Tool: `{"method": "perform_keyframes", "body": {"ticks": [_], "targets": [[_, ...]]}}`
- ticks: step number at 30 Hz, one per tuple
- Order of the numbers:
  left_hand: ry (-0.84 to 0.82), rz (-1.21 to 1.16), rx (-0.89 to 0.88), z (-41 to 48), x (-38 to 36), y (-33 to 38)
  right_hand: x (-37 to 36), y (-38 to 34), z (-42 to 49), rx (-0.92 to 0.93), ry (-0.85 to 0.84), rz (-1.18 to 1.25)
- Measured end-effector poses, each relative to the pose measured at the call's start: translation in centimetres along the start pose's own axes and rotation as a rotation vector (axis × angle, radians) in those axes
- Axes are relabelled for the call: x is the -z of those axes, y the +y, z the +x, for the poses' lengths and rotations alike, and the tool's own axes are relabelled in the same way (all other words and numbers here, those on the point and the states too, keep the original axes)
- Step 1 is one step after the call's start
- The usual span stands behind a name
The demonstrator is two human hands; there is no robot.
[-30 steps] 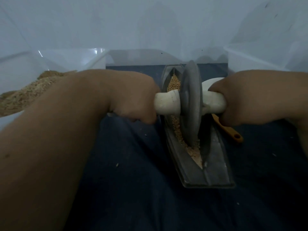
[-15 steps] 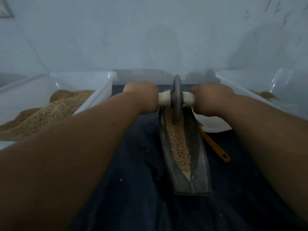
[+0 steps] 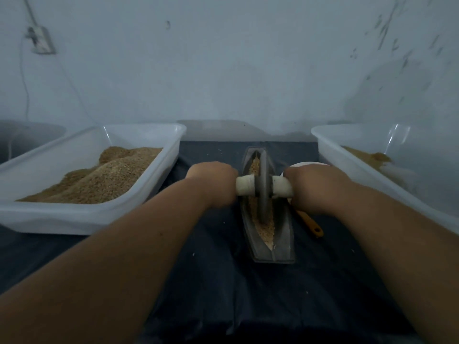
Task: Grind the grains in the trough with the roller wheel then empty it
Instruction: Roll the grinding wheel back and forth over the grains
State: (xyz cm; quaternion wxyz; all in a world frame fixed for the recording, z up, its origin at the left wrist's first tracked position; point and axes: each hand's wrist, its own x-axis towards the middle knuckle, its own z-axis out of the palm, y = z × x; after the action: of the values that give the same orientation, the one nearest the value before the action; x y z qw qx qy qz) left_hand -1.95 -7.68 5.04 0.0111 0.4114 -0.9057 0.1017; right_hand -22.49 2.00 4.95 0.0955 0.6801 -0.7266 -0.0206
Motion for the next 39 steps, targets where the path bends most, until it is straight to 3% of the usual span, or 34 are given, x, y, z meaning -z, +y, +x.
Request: {"method": "perform_keyframes", "body": {"ticks": [7, 14, 26, 33, 39], "targets": [[0.010, -0.008, -0.023, -2.9, 0.2, 0.3, 1.5, -1.4, -3.2, 0.002, 0.026, -0.082], [-0.065, -0.010, -0.033, 1.1, 0.3, -0.4, 0.3, 0.1, 0.8, -0.036, -0.076, 0.038], [-0.029, -0.051, -0.006, 4.6, -0.6, -1.8, -1.1, 1.4, 5.1, -0.029, 0.133, -0.063], [-0.029, -0.027, -0.011, 1.4, -0.3, -0.8, -0.2, 0.4, 2.0, -0.001, 0.056, -0.030], [-0.134, -0.051, -0.086, -0.9, 0.5, -0.3, 0.7, -0.1, -1.2, 0.061, 0.002, -0.024]]}}
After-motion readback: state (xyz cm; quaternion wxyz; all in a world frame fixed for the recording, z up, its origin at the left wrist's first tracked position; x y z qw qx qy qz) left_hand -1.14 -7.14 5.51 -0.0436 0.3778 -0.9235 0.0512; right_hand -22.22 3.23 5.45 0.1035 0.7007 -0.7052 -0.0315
